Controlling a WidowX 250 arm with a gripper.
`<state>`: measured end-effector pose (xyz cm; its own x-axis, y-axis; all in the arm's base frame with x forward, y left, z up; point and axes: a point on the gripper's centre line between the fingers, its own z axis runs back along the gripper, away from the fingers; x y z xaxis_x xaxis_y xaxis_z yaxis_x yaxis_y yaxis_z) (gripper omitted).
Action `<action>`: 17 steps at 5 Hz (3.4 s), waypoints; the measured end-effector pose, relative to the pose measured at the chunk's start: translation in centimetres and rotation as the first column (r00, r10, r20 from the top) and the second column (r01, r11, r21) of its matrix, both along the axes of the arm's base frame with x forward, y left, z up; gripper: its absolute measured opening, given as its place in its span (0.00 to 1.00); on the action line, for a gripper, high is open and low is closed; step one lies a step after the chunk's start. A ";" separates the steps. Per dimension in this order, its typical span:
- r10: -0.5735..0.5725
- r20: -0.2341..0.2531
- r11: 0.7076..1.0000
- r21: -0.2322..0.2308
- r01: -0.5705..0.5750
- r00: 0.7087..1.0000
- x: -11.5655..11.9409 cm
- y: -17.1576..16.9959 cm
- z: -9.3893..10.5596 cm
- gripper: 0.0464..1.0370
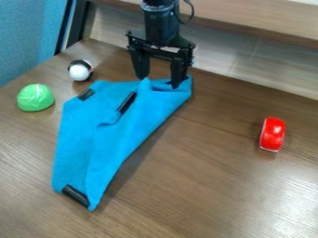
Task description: Unfold the blue cloth from top left
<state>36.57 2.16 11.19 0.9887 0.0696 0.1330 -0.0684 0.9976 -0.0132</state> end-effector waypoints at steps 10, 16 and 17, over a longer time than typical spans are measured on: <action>0.195 -0.047 0.981 -0.003 -0.195 0.980 -2.3 10.0 -2.8 0.96; 0.192 -0.134 0.980 0.072 -0.184 0.972 -1.0 8.3 -7.6 0.96; 0.201 -0.143 0.978 0.077 -0.192 0.969 -0.8 8.5 -8.2 0.91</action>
<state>35.78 10.69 2.96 0.9654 0.2608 -0.0043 -0.2598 0.9629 0.0735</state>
